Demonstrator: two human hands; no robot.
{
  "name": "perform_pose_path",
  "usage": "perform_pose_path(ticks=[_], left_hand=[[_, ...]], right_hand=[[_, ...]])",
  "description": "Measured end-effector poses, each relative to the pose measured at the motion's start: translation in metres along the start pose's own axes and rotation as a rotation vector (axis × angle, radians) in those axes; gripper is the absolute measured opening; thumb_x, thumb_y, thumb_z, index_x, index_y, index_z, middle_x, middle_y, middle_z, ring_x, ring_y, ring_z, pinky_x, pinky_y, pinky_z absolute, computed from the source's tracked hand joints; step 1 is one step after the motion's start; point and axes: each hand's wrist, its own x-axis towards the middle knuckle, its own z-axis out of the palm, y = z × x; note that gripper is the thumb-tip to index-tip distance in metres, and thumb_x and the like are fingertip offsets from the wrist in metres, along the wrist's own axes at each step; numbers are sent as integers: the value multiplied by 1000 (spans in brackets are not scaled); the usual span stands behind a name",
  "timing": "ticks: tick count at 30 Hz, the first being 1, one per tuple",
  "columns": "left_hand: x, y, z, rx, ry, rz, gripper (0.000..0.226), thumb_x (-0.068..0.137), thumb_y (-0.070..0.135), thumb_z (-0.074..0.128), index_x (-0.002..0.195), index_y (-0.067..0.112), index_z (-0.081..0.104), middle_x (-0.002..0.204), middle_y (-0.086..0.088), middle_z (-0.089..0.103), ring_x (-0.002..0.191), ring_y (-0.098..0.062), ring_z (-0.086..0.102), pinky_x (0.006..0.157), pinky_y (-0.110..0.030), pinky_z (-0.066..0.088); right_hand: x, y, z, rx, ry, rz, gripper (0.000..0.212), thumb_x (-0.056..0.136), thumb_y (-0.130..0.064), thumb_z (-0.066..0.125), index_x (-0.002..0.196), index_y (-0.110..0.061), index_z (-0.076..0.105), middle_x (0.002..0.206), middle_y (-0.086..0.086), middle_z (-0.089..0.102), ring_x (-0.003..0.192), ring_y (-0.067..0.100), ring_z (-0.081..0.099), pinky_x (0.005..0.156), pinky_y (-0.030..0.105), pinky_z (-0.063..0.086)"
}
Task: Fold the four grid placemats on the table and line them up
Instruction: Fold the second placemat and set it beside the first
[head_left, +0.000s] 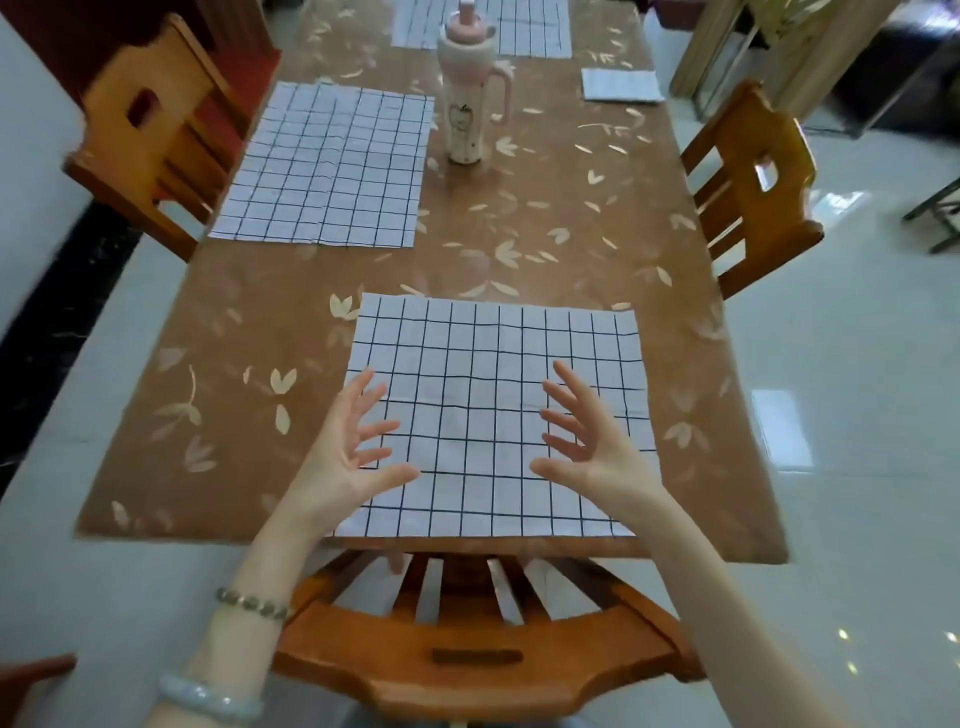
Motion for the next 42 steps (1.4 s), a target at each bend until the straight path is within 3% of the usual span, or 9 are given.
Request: perform_pose_path(ticks=[8, 11, 15, 19, 26, 29, 36, 38, 42], left_hand=[[95, -10, -22, 129, 203, -112, 93, 76, 13, 78, 149, 27, 23, 152, 1, 34, 122, -17, 50, 87, -24, 45], [135, -17, -29, 259, 267, -150, 86, 79, 21, 77, 148, 24, 25, 151, -3, 36, 125, -18, 47, 95, -29, 40], [186, -32, -36, 370, 311, -204, 81, 82, 25, 75, 148, 16, 27, 148, -2, 38, 126, -21, 45, 101, -34, 37], [229, -54, -45, 511, 397, -283, 72, 83, 34, 73, 142, 12, 38, 143, -9, 42, 127, -26, 44, 105, -43, 39], [272, -68, -55, 722, 445, -270, 55, 83, 35, 72, 125, 4, 53, 122, -16, 52, 109, -28, 52, 95, -39, 43], [279, -68, -54, 713, 460, -275, 49, 83, 29, 73, 120, 4, 55, 114, -12, 58, 102, -23, 53, 86, -34, 42], [285, -66, -63, 625, 421, -302, 19, 80, 28, 74, 90, 12, 69, 90, -4, 66, 90, -23, 61, 75, -32, 45], [285, -66, -65, 605, 419, -286, 16, 82, 27, 73, 86, 13, 68, 89, -3, 66, 91, -24, 62, 73, -32, 45], [285, -49, -75, 479, 427, -271, 17, 87, 27, 69, 94, 12, 62, 98, -6, 64, 78, -24, 66, 62, -36, 55]], right_hand=[[77, 28, -71, -98, 50, 95, 81, 83, -2, 68, 143, -39, 26, 141, -6, 40, 125, 11, 45, 99, 26, 42], [111, 47, -95, -199, 114, 131, 75, 85, -4, 65, 145, -32, 31, 141, -4, 41, 125, 12, 43, 99, 28, 41], [160, 72, -124, -336, 281, 180, 62, 83, -5, 61, 138, -26, 43, 133, 0, 48, 118, 14, 47, 99, 34, 44], [197, 91, -144, -448, 502, 230, 45, 81, -4, 53, 122, -21, 58, 115, 7, 46, 103, 19, 50, 83, 27, 41], [235, 124, -165, -512, 567, 418, 47, 83, -19, 62, 126, -5, 52, 126, 16, 45, 114, 32, 48, 99, 39, 40], [239, 124, -165, -510, 562, 388, 38, 83, -13, 60, 121, -8, 55, 120, 11, 54, 112, 28, 50, 89, 35, 42], [246, 117, -165, -458, 566, 437, 8, 80, -12, 52, 81, -6, 57, 74, 5, 55, 73, 24, 48, 59, 32, 34], [246, 113, -165, -420, 589, 415, 13, 79, -14, 54, 81, -1, 57, 72, 5, 53, 70, 22, 44, 59, 30, 33], [246, 95, -168, -358, 617, 358, 15, 84, -24, 64, 88, -10, 67, 85, 4, 66, 82, 25, 59, 72, 35, 48]])
